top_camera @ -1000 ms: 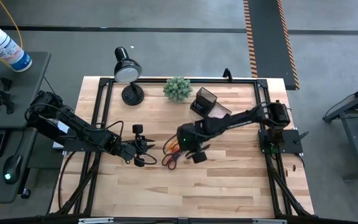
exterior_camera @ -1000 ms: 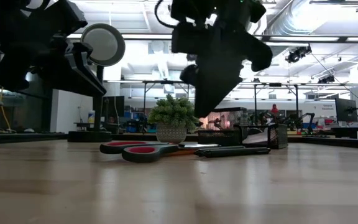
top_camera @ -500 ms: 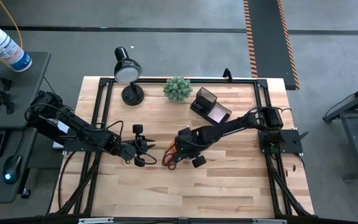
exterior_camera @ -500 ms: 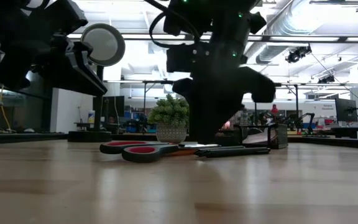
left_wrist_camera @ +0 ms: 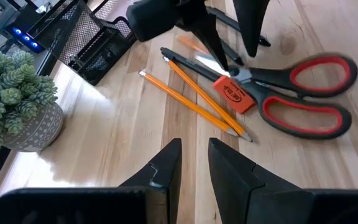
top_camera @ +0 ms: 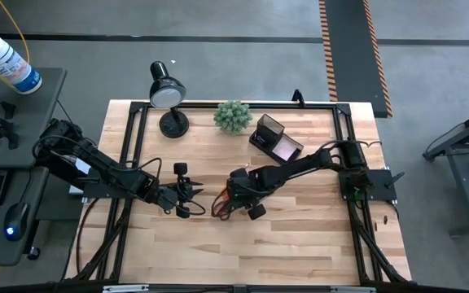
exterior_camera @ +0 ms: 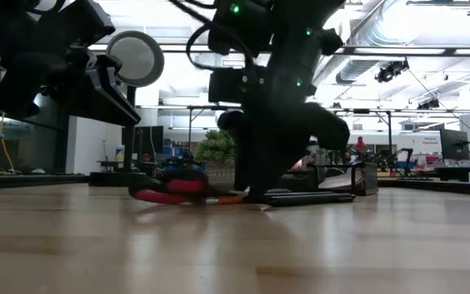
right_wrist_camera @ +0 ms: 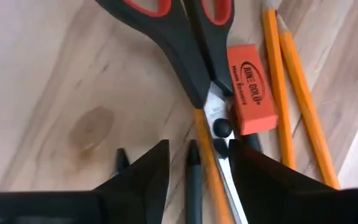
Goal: Pick and place office supplies into organizer
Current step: Put the center black ballpen into the black desk organizer
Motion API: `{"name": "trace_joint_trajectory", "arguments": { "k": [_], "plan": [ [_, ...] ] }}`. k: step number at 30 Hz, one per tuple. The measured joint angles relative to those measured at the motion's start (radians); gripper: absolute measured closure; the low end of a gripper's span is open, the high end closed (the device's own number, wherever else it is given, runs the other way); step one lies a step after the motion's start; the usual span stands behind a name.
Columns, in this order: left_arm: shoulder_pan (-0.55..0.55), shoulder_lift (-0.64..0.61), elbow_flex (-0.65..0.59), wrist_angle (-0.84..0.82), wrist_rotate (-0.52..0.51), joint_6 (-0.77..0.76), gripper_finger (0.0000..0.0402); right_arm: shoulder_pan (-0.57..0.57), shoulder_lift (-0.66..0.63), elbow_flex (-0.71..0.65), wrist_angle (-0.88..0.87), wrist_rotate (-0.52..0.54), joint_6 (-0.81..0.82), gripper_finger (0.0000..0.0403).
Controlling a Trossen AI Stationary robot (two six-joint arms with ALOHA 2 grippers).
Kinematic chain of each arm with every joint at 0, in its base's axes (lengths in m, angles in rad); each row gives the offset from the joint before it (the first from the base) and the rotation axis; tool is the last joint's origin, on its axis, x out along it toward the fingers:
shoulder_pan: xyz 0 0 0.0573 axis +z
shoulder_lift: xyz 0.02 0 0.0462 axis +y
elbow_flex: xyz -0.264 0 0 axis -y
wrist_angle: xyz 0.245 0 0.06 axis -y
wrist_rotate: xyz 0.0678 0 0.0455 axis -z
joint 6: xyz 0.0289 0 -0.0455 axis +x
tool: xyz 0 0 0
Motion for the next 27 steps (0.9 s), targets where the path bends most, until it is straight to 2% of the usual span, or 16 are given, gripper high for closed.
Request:
{"name": "trace_joint_trajectory", "arguments": {
  "k": [9, 13, 17, 27],
  "plan": [
    [0.0, 0.0, 0.0, 0.0, 0.0, 0.0, 0.0334, -0.002, 0.003, 0.0, 0.009, -0.005, 0.0, 0.0245],
    [0.0, 0.0, 0.0, -0.001, 0.0, 0.0, 0.0334, -0.012, 0.003, 0.0, 0.01, -0.047, 0.008, 0.0255],
    [0.0, 0.0, 0.0, -0.001, 0.0, 0.0, 0.0334, -0.027, 0.005, 0.0, 0.012, -0.099, 0.028, 0.0275],
    [0.0, 0.0, 0.0, -0.001, 0.0, 0.0, 0.0334, -0.03, 0.013, 0.002, 0.006, -0.115, 0.032, 0.035]
  ]
}}
